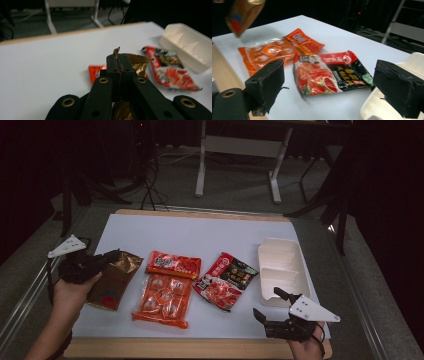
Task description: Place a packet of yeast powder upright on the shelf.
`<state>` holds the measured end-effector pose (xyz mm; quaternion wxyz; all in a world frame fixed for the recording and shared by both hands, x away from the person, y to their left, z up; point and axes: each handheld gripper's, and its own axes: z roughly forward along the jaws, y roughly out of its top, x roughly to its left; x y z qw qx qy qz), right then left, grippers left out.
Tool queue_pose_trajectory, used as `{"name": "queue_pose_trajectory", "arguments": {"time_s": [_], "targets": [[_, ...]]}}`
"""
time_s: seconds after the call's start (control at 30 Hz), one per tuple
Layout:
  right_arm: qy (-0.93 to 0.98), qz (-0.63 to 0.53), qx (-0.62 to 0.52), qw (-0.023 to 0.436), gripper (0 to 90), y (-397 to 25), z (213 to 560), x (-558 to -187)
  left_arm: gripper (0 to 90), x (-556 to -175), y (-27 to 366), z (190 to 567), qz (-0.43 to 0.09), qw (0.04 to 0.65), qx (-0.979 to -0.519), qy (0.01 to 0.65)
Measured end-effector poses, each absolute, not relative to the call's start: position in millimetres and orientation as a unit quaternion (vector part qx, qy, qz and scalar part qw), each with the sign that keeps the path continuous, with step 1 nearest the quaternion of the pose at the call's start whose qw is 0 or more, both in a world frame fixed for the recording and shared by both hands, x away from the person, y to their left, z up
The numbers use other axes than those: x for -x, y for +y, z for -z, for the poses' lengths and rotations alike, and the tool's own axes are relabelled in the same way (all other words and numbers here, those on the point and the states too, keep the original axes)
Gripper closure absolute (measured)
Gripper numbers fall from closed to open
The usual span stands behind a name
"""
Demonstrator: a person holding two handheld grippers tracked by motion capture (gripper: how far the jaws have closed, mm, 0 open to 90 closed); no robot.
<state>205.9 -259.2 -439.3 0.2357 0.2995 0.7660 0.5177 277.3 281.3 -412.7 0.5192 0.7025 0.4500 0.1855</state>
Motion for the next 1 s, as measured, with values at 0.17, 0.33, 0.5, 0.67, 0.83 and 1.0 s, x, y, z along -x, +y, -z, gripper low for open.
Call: {"name": "queue_pose_trajectory", "arguments": {"time_s": [0.17, 0.33, 0.5, 0.67, 0.83, 1.0], "targets": [[0.764, -0.525, -0.264, 0.265, 12.7, -261.0, 434.4, -206.8, 89.8, -279.9, 262.4, 406.9, -0.168, 0.548, -0.700, 0.427], [0.765, -0.529, -0.261, 0.258, 12.8, -262.8, 428.2, -207.9, 89.8, -280.5, 240.1, 402.5, -0.155, 0.574, -0.700, 0.397], [0.765, -0.527, -0.278, 0.246, 10.2, -264.9, 419.5, -212.4, 89.7, -285.0, 215.6, 398.6, -0.134, 0.597, -0.700, 0.368], [0.756, -0.537, -0.286, 0.240, 9.6, -261.8, 408.5, -218.1, 89.7, -289.5, 189.9, 399.2, -0.125, 0.610, -0.704, 0.342], [0.759, -0.544, -0.271, 0.232, 9.6, -255.8, 396.9, -227.6, 89.7, -293.8, 167.8, 400.0, -0.113, 0.623, -0.704, 0.321], [0.762, -0.550, -0.256, 0.226, 14.0, -246.2, 383.4, -239.9, 89.7, -296.8, 151.4, 401.1, -0.102, 0.640, -0.693, 0.315]]}}
